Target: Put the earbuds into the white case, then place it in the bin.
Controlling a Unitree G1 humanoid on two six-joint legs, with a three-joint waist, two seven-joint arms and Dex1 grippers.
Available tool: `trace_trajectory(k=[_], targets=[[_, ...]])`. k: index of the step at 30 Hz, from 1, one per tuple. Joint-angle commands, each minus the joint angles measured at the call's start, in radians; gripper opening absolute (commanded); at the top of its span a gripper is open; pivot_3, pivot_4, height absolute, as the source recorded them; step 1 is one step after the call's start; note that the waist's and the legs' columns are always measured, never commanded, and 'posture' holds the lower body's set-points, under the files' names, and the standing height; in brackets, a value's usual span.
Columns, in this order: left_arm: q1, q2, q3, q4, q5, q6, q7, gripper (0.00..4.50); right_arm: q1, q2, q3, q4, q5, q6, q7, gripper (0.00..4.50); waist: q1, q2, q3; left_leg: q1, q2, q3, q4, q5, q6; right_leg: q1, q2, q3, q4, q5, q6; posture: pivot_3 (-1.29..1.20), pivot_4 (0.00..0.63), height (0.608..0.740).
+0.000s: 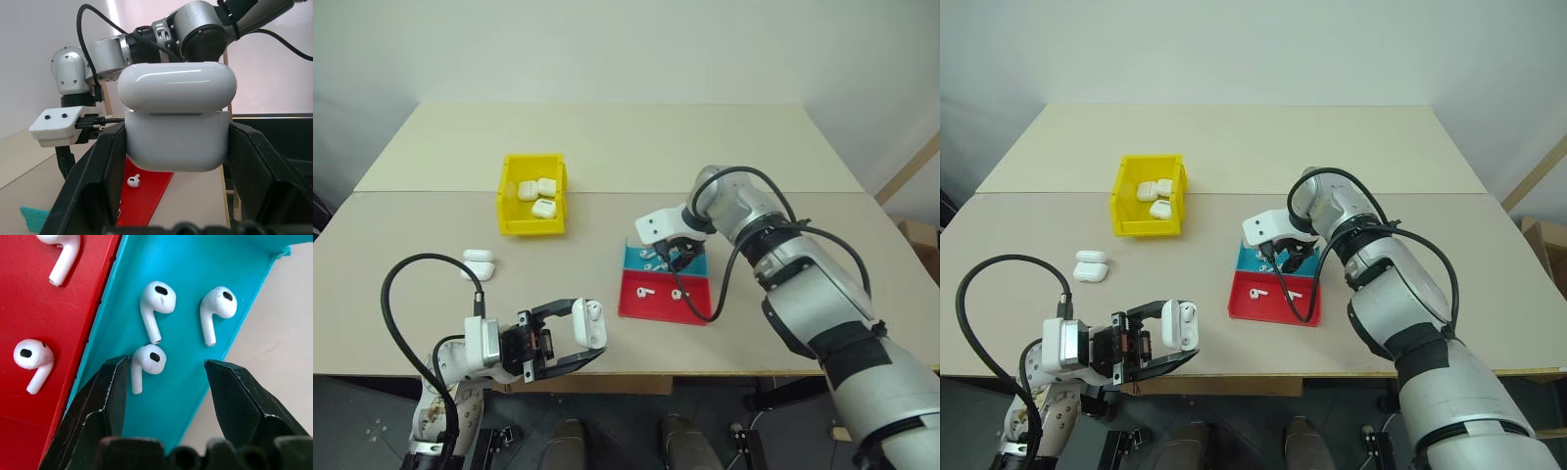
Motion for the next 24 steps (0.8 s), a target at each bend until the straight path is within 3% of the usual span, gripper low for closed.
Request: trace_trajectory(k=[1,2,24], targets=[[-0.005,-0.003,-0.002,-0.018,-0.005,-0.026,0.001,2.77,-0.035,-0.001,-0.021,-0.003,0.0,-0.015,0.008,2.57,0.0,0.0,0.0,0.0,0.0,0.0,0.0,0.0,0.0,0.0,0.0,0.0,0.0,0.0,0.0,0.0,0.15,0.74],[-0.006,-0.003,-0.003,-0.018,-0.003,-0.026,0.003,2.77,-0.034,-0.004,-0.018,-0.005,-0.002,-0.026,0.012,2.39,0.0,0.0,0.0,0.0,0.0,0.0,0.0,0.0,0.0,0.0,0.0,0.0,0.0,0.0,0.0,0.0,0.15,0.74],[-0.011,-0.001,-0.01,-0.02,0.007,-0.024,0.02,2.77,-0.025,-0.001,-0.013,-0.009,-0.016,-0.046,0.006,2.39,-0.006,0.0,0.0,0.0,0.0,0.0,0.0,0.0,0.0,0.0,0.0,0.0,0.0,0.0,0.0,0.0,0.15,0.74]])
